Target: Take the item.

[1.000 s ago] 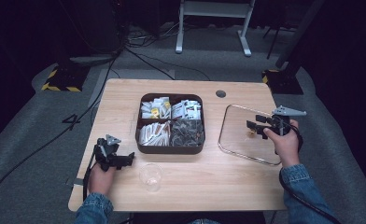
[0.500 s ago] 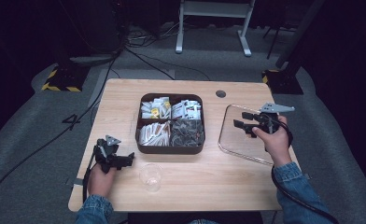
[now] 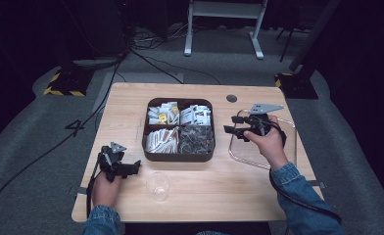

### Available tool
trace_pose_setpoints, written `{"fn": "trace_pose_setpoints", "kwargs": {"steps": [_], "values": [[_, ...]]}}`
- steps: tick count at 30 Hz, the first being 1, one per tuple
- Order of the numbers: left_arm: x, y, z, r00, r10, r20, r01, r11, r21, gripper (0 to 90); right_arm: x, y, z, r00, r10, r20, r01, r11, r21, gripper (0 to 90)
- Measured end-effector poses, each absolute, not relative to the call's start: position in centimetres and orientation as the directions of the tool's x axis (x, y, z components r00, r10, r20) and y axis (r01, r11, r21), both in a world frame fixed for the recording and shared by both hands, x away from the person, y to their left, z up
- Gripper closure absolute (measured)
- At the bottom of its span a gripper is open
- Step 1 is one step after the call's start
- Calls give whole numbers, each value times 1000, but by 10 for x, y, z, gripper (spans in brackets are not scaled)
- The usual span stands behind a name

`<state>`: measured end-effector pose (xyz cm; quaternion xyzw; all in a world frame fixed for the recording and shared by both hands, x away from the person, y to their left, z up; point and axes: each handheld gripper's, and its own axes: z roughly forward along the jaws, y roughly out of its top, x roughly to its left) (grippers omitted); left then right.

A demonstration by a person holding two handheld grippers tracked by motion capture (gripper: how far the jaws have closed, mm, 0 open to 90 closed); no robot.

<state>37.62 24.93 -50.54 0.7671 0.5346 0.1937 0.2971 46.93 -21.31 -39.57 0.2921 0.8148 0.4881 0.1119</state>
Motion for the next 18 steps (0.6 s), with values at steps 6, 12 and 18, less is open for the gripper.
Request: {"fn": "trace_pose_setpoints", "kwargs": {"steps": [6, 12, 18], "values": [[376, 249, -505, 353, 935, -20, 705, -252, 663, 1, 472, -175, -402, -841, 534, 85, 351, 420, 837, 437], [377, 249, -506, 356, 934, -25, 704, -251, 664, 0, 476, -140, -406, -867, 495, 61, 333, 482, 810, 468], [378, 250, -506, 359, 933, -25, 704, -253, 663, 1, 480, -124, -418, -866, 493, 86, 365, 503, 783, 475]]}}
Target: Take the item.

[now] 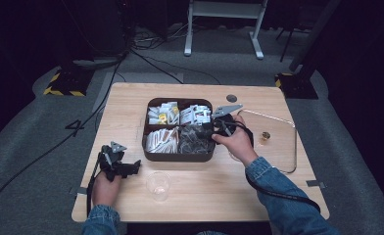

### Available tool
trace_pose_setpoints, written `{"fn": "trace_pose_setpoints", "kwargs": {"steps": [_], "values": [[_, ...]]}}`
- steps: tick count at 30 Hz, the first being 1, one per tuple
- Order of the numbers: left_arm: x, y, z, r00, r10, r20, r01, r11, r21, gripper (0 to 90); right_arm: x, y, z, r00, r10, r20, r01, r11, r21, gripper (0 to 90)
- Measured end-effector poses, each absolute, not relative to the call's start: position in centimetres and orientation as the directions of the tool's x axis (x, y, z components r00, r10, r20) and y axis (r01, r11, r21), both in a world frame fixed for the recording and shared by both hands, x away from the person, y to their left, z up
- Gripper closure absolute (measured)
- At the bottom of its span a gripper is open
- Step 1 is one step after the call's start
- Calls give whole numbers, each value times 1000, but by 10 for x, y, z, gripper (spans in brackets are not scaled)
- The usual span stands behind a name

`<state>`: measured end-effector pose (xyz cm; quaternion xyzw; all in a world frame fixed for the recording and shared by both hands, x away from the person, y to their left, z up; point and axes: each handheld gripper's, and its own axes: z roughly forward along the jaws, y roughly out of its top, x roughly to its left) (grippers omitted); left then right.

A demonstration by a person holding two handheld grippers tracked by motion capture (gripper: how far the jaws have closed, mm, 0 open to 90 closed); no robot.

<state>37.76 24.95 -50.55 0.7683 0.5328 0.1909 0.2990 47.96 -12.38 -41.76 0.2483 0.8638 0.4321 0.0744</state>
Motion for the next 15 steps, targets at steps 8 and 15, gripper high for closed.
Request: {"fn": "trace_pose_setpoints", "kwargs": {"steps": [8, 15], "values": [[379, 250, -505, 361, 932, -23, 703, -256, 663, 0, 482, -97, -436, -876, 476, 73, 368, 565, 739, 545], [378, 250, -505, 361, 932, -23, 703, -256, 663, 1, 485, -85, -446, -877, 480, 32, 365, 620, 695, 646]]}}
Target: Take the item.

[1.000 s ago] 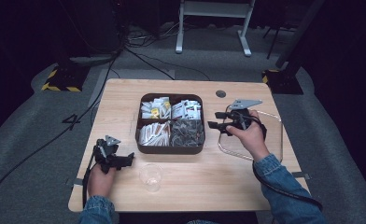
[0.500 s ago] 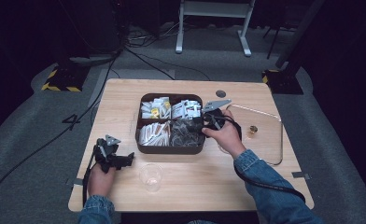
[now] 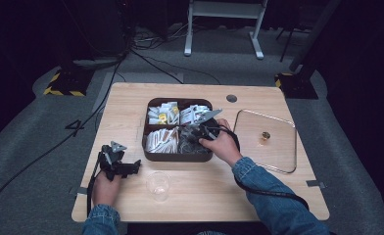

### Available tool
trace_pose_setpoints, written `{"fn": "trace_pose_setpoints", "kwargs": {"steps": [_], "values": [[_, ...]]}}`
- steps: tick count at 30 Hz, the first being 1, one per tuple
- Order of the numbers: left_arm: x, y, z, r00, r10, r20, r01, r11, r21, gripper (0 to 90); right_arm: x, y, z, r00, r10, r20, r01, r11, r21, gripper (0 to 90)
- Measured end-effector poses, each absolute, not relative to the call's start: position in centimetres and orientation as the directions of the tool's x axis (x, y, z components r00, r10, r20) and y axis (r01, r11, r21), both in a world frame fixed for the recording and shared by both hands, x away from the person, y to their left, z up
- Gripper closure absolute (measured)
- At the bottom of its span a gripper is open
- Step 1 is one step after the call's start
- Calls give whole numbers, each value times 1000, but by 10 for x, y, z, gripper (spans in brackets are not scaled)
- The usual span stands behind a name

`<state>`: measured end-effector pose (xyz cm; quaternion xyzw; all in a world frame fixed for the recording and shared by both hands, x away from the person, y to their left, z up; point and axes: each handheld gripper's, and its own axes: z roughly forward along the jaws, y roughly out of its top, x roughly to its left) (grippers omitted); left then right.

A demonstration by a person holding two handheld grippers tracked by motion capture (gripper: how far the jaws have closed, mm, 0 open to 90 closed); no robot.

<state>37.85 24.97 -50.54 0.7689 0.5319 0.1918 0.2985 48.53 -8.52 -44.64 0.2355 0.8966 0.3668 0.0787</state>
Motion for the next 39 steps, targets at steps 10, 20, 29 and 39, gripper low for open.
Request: {"fn": "trace_pose_setpoints", "kwargs": {"steps": [10, 20, 29, 39], "values": [[378, 250, -505, 361, 932, -23, 703, -256, 663, 1, 486, -83, -455, -866, 500, 14, 378, 635, 674, 683], [378, 250, -505, 361, 932, -23, 703, -256, 663, 1, 482, -88, -450, -863, 505, 17, 366, 601, 711, 792], [378, 250, -505, 360, 933, -23, 704, -256, 663, 1, 477, -98, -433, -866, 496, 57, 355, 531, 770, 794], [378, 250, -505, 361, 932, -23, 704, -256, 663, 1, 469, -104, -412, -876, 467, 121, 351, 446, 823, 795]]}}
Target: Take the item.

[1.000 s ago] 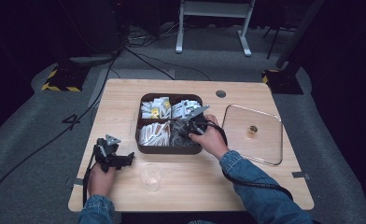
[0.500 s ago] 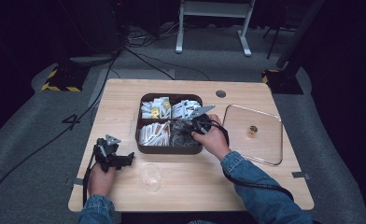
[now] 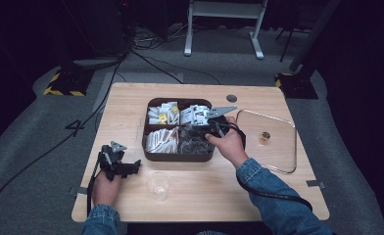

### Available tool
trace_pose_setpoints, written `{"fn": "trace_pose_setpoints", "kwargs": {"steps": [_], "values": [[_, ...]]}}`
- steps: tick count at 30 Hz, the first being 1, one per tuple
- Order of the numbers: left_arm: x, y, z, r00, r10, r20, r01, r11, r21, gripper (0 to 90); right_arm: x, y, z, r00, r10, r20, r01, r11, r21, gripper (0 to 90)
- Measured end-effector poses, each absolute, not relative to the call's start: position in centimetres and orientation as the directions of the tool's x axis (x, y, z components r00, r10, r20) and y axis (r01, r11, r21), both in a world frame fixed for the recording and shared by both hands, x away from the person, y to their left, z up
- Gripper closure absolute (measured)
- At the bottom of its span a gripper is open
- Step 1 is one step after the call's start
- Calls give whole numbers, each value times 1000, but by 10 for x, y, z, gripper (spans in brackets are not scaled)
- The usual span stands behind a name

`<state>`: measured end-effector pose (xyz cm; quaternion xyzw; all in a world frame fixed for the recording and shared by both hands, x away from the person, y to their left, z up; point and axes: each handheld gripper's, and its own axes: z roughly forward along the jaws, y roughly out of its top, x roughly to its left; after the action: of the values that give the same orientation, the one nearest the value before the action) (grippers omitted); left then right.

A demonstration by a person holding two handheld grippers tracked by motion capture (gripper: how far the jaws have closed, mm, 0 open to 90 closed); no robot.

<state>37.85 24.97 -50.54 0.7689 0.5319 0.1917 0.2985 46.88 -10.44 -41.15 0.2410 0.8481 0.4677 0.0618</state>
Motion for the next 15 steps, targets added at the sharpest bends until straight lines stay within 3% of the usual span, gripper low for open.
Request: {"fn": "trace_pose_setpoints", "kwargs": {"steps": [15], "values": [[378, 250, -505, 361, 932, -23, 703, -256, 663, 1, 451, -99, -391, -908, 392, 150, 314, 400, 861, 796]]}}
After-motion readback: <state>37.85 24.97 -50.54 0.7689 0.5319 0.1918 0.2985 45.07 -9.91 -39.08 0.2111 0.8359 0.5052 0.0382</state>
